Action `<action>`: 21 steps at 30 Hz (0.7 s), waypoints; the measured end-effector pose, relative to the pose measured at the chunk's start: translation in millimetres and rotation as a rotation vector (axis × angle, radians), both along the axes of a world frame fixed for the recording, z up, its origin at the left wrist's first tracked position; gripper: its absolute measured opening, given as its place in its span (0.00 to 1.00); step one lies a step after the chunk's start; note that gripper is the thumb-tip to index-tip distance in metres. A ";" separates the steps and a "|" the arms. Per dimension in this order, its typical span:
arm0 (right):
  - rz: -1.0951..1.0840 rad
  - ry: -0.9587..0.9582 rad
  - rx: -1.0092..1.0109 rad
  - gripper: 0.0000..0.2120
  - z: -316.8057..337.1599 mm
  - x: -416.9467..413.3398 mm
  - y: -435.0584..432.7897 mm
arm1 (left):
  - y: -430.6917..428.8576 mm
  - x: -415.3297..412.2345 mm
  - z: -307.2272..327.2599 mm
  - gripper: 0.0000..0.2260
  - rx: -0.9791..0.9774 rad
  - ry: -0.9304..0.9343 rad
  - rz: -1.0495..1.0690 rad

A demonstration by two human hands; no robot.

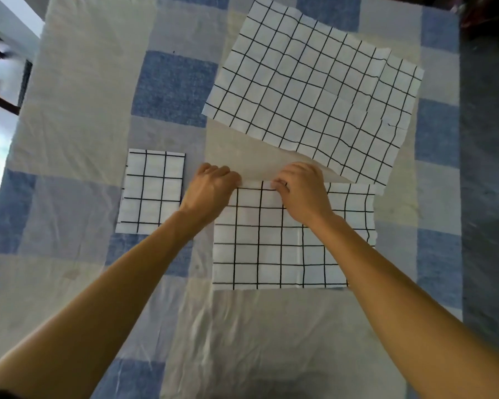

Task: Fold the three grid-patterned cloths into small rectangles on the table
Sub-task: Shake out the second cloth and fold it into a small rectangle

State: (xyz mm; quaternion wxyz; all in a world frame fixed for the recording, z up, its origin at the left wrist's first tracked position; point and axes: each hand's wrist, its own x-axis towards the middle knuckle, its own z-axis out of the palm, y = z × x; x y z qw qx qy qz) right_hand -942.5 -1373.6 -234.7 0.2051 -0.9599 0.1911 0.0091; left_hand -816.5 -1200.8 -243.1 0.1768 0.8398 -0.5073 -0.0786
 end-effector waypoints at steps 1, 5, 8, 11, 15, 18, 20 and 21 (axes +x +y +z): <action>-0.023 0.002 -0.014 0.11 -0.4 -2.2 -1.4 | 4.8 2.3 0.9 0.07 -0.012 0.003 0.070; -0.076 0.011 0.021 0.20 0.7 -17.9 8.2 | 17.1 -5.2 5.6 0.14 -0.031 0.010 0.188; -0.068 0.015 0.042 0.20 -5.7 -42.7 30.7 | 26.6 -30.7 1.5 0.14 -0.005 0.021 0.108; -0.042 0.067 0.063 0.22 -13.8 -72.5 53.5 | 38.5 -70.0 -6.5 0.16 0.071 0.082 0.009; 0.002 0.189 0.062 0.27 -29.0 -109.8 78.4 | 63.1 -128.2 -19.7 0.25 0.286 0.099 -0.115; 0.005 0.259 0.024 0.29 -41.0 -124.7 87.6 | 79.0 -149.9 -33.8 0.28 0.397 0.066 -0.126; -0.004 0.284 0.011 0.30 -45.0 -126.5 88.6 | 83.3 -152.4 -37.1 0.28 0.436 0.051 -0.109; -0.004 0.290 -0.002 0.30 -45.2 -126.6 88.9 | 83.3 -152.6 -36.3 0.28 0.448 0.041 -0.107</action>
